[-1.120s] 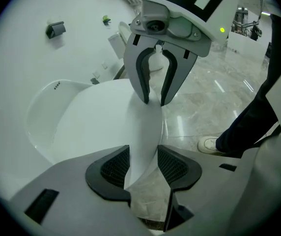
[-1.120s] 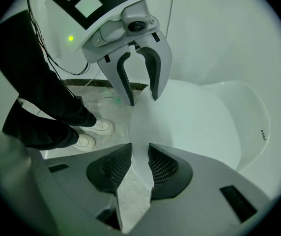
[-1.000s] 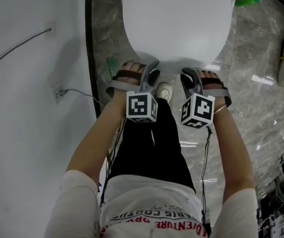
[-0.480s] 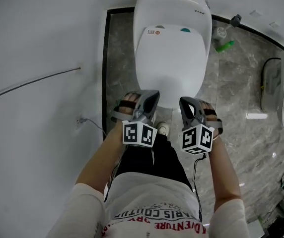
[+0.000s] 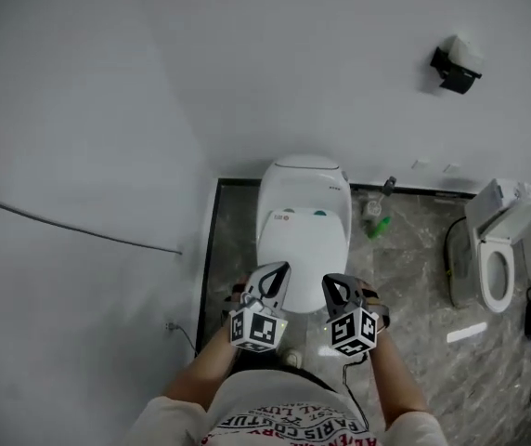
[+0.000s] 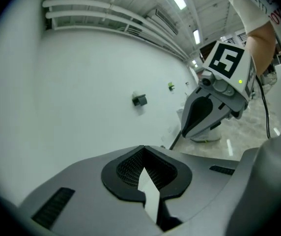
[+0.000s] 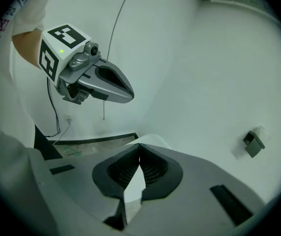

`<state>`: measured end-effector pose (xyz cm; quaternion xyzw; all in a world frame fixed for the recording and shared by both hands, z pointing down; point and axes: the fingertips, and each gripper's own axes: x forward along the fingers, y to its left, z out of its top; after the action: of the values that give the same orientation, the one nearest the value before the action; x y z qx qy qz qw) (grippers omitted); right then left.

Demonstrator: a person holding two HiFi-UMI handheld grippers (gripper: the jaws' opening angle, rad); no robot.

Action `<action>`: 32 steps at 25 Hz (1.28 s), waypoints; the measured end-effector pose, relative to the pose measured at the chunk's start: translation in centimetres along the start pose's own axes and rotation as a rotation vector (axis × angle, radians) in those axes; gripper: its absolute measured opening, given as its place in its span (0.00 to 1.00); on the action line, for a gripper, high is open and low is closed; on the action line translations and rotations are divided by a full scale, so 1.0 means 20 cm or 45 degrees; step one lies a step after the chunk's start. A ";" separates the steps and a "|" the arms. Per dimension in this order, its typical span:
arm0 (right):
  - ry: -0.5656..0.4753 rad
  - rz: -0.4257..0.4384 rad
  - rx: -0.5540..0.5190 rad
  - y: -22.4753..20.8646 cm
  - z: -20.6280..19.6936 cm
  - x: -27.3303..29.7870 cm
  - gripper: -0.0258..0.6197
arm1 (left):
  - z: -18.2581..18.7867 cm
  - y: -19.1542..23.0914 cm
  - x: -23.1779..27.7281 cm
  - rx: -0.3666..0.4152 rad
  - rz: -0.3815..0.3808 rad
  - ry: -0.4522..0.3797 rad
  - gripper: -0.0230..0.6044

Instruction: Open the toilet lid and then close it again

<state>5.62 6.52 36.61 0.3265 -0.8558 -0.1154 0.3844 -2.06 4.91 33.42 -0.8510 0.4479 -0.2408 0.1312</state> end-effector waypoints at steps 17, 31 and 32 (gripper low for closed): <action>-0.265 -0.317 0.495 -0.43 0.62 -0.51 0.06 | 0.73 0.50 -0.37 -0.421 0.057 -0.284 0.05; -0.347 -0.352 0.693 -0.58 0.72 -0.49 0.06 | 0.84 0.68 -0.37 -0.614 0.099 -0.372 0.05; -0.341 -0.356 0.689 -0.59 0.71 -0.48 0.06 | 0.84 0.68 -0.36 -0.620 0.099 -0.373 0.05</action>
<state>5.54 3.04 16.05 0.5130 -0.8452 0.0224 0.1482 -6.23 3.22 11.09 -0.8653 0.5012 0.0044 -0.0045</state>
